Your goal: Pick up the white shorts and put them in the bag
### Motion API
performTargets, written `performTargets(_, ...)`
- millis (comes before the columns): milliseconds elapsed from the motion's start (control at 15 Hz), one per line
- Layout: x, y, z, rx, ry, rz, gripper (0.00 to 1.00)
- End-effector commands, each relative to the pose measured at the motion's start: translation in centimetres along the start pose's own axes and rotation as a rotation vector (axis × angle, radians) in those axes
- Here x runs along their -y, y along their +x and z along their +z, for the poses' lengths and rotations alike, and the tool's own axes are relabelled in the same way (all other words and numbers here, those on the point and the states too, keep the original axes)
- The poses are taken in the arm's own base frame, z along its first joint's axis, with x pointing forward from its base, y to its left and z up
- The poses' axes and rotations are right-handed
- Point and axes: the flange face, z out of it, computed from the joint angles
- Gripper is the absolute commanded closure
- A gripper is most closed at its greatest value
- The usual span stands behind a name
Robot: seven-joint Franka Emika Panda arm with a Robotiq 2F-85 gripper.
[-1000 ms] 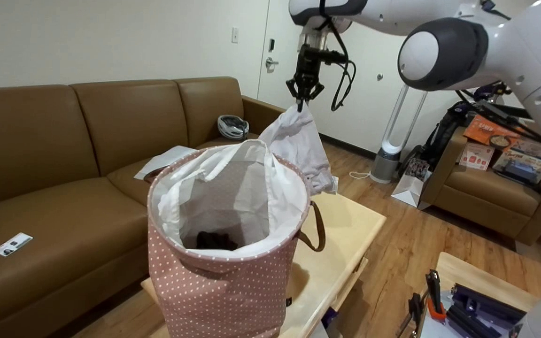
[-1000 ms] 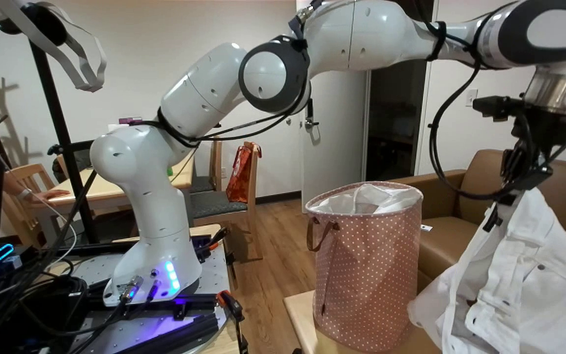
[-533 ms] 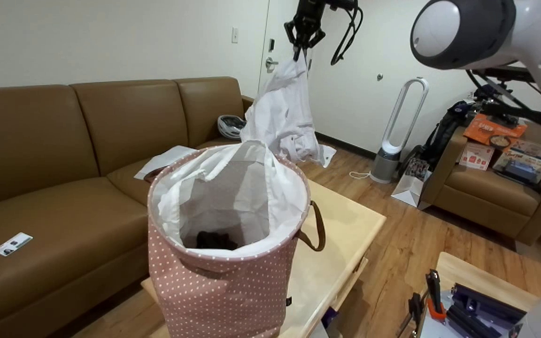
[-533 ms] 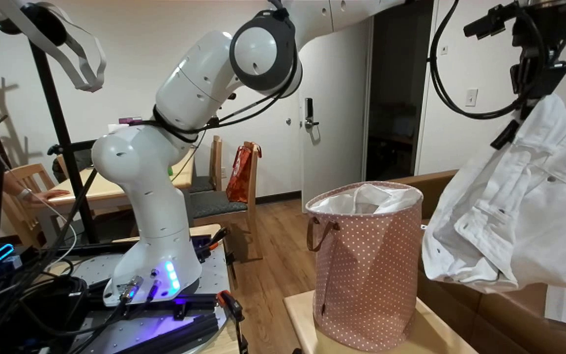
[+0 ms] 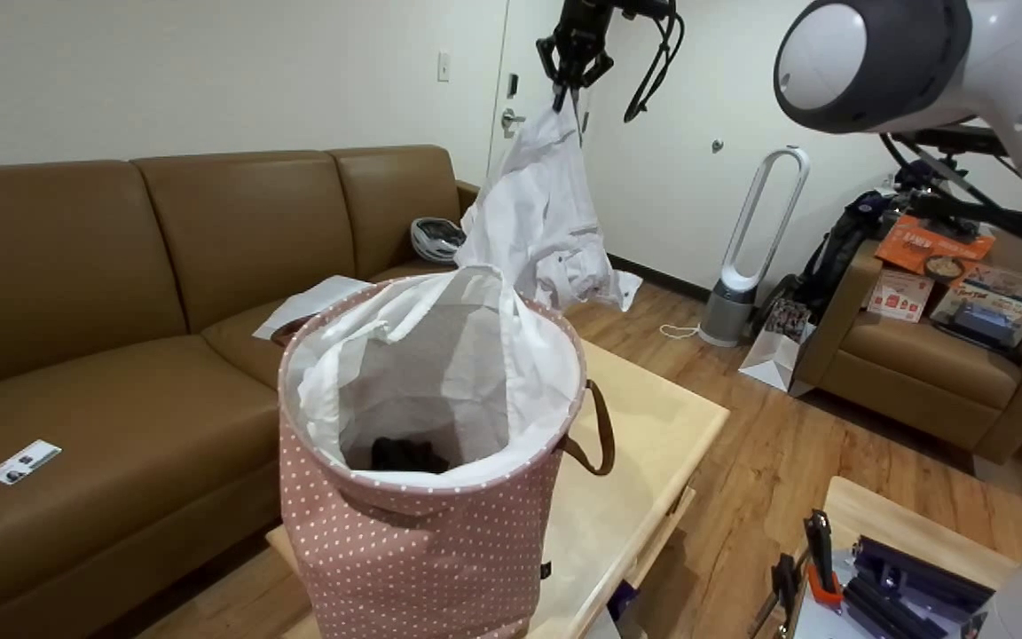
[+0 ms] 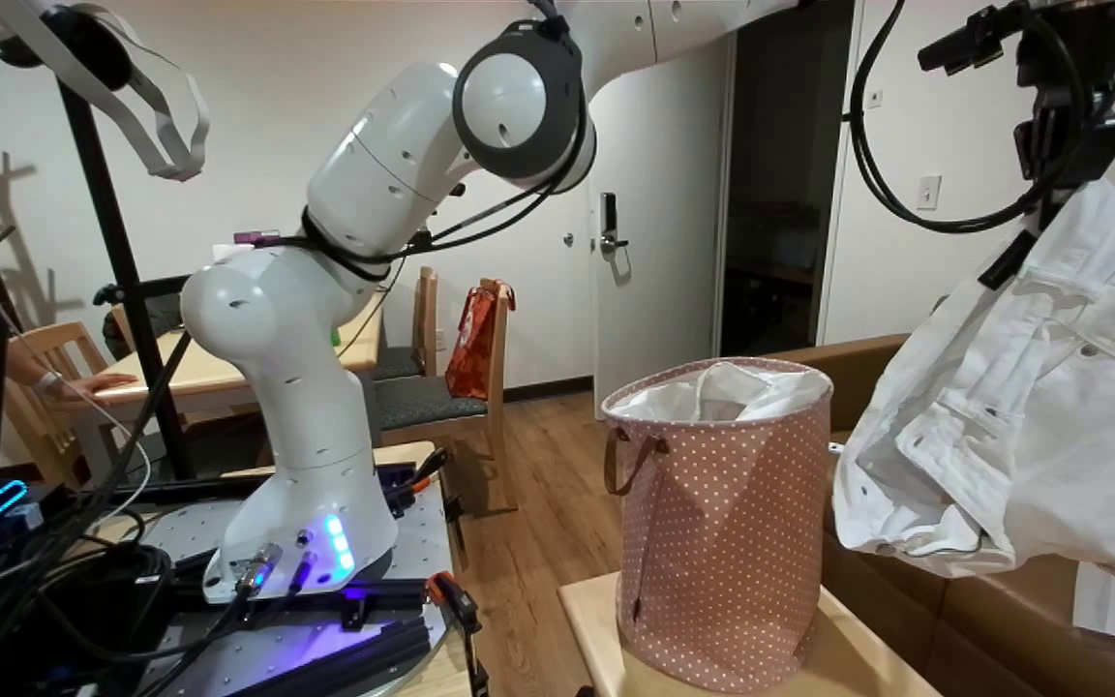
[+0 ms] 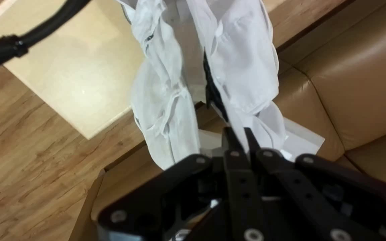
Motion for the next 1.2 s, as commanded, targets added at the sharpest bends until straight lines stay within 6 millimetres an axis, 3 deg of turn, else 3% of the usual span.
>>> performTargets(0,-2.2,0.4,-7.3,-0.200,0.007,0.006,0.99)
performTargets(267,-2.3,-1.0,-15.1,-0.370,0.057,-0.062,0.99)
performTargets(733,2.5,-8.4,-27.7,-0.500,0.264,-0.334,0.99)
performTargets(800,2.2,-6.7,-25.0,-0.470,0.211,-0.253,0.99)
performTargets(933,2.5,-7.6,-26.3,-0.480,0.217,-0.265,0.95)
performTargets(1133,2.5,-6.7,-24.5,-0.452,0.211,-0.259,0.99)
